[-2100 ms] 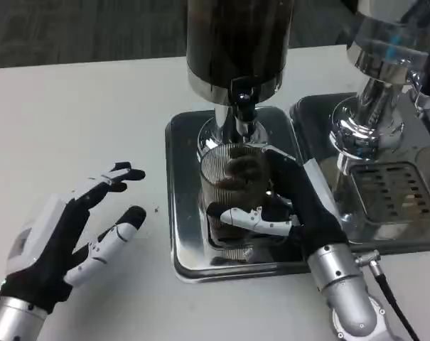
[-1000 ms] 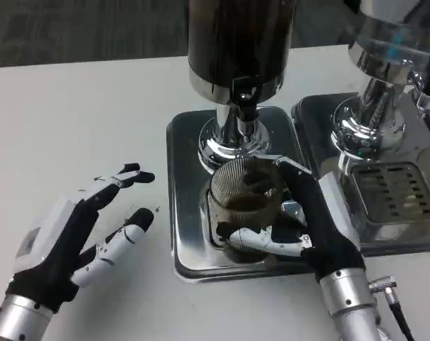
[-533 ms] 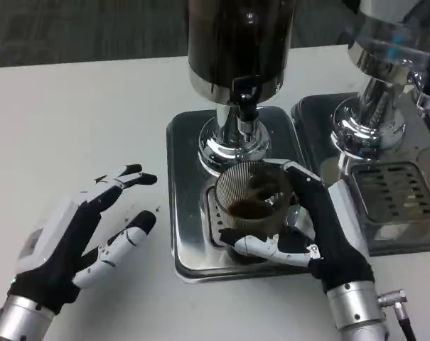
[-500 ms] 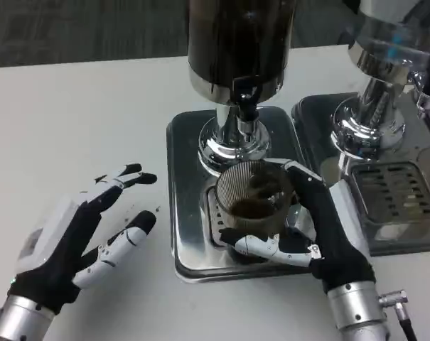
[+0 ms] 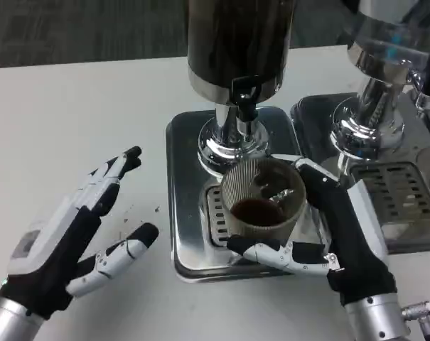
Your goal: Grasp the cup under the faucet to collect the drink, then remove the cup.
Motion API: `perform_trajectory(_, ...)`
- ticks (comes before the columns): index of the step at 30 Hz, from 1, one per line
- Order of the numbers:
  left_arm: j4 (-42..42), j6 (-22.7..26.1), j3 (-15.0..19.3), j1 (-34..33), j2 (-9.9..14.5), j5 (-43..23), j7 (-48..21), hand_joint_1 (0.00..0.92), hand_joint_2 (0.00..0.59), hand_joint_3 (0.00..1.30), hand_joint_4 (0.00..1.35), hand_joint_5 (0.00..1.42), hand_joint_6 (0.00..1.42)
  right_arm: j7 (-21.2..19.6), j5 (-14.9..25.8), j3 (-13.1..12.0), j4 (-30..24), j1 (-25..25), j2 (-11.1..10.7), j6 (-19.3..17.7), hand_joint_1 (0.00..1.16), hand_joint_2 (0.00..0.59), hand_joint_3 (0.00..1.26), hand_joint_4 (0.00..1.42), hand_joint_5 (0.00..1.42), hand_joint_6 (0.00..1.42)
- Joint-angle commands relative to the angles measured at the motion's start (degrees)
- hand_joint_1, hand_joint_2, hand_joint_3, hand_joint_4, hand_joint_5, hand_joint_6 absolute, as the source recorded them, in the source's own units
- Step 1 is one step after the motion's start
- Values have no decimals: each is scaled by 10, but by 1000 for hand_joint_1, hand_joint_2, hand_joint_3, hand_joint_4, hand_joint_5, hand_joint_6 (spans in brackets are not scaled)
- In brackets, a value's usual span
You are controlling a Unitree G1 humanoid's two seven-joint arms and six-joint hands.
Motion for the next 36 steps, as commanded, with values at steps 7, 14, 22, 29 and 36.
perform_trajectory(7, -55, 1, 13, 52, 53, 36, -8, 0, 210, 0, 0, 0, 0, 49, 36, 1, -79, 31, -4, 6, 1074, 145, 531, 642, 750, 970)
perform_trajectory(14, -83, 2, 32, 74, 73, 57, -2, 0, 204, 0, 0, 0, 0, 71, 44, -4, -100, 36, -7, 12, 1064, 143, 545, 645, 767, 994)
perform_trajectory(22, -88, -4, 39, 81, 92, 67, -1, 0, 197, 0, 0, 0, 0, 100, 62, 0, -132, 56, -12, 24, 1063, 139, 545, 652, 768, 1010)
perform_trajectory(29, -118, -6, 47, 128, 94, 85, 5, 0, 191, 0, 0, 0, 0, 139, 85, -1, -186, 86, -27, 43, 1064, 134, 550, 661, 782, 1026)
perform_trajectory(36, -171, 5, 65, 192, 83, 101, 20, 0, 184, 0, 0, 0, 0, 168, 108, -4, -238, 115, -39, 64, 1065, 132, 555, 661, 784, 1032)
